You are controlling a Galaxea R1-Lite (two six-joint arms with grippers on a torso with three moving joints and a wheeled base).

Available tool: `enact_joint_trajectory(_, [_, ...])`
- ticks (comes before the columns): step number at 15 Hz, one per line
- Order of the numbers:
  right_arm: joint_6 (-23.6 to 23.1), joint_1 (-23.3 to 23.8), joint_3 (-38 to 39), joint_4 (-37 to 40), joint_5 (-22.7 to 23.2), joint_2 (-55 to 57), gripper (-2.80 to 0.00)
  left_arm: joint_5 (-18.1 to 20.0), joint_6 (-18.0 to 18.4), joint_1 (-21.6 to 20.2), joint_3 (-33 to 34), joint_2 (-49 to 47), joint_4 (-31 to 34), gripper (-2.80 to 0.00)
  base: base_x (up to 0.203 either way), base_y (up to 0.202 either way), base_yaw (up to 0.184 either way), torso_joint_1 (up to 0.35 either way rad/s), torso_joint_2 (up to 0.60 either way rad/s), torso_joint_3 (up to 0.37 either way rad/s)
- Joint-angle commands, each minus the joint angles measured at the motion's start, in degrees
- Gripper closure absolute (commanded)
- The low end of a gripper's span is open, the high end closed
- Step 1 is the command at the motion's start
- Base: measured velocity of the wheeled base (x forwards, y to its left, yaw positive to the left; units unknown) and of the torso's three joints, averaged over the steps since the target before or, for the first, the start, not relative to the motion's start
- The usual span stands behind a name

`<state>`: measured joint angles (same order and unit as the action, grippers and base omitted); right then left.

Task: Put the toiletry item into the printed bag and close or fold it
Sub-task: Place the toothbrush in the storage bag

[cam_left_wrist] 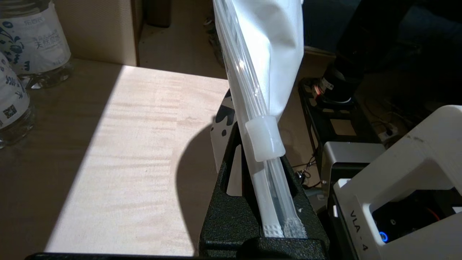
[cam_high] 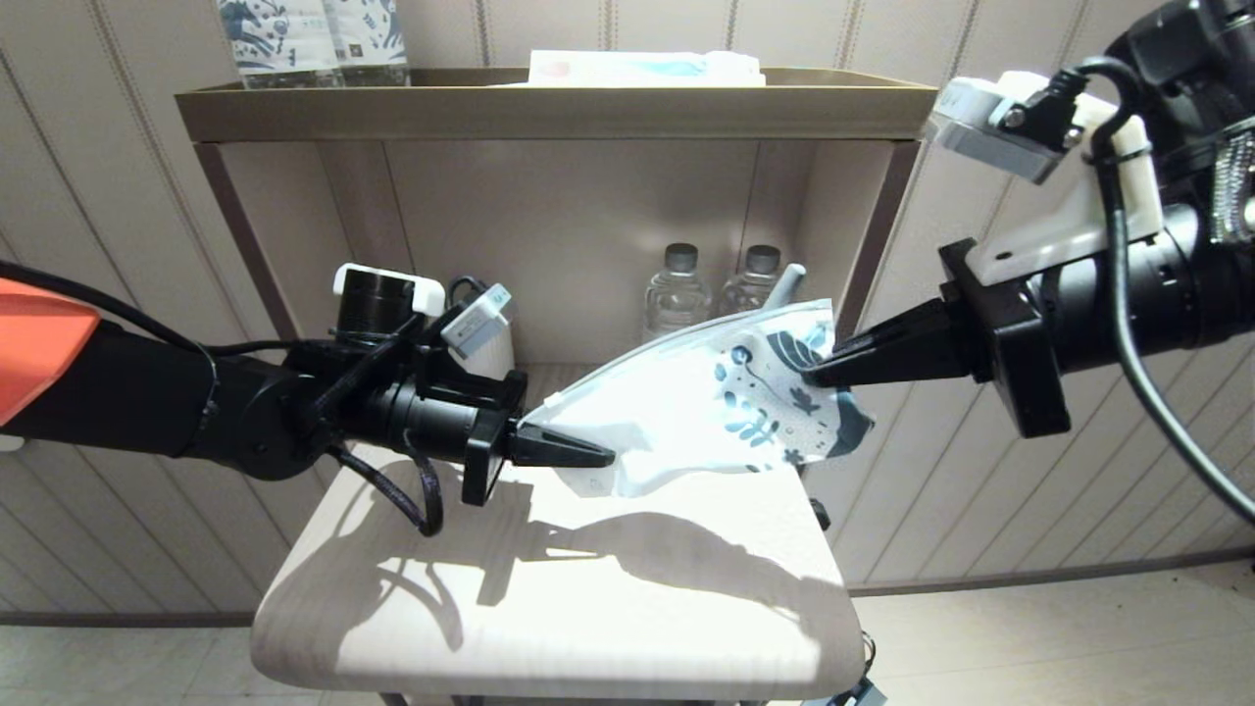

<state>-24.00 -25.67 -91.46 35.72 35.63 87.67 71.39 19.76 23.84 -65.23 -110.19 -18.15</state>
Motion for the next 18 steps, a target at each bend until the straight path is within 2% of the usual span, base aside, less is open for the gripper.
enact_joint_trajectory(1, [0.0,-0.6,-2.2,0.5,0.2,-0.1,0.0,0.4,0.1,0.0,0.0,-0.1,-0.1,0.0,0.0,0.0,0.0,0.0,0.0,0.0])
enact_joint_trajectory(9, [0.2,-0.2,-10.0,2.9,-0.7,3.2,0.0,0.4,0.4,0.0,0.0,0.6,-0.2,0.0,0.0,0.0,0.0,0.0,0.0,0.0])
enact_joint_trajectory(18, [0.2,-0.1,-9.1,3.3,-0.7,2.6,0.0,0.3,0.2,-1.1,-0.3,2.9,-0.3,0.0,0.0,0.0,0.0,0.0,0.0,0.0])
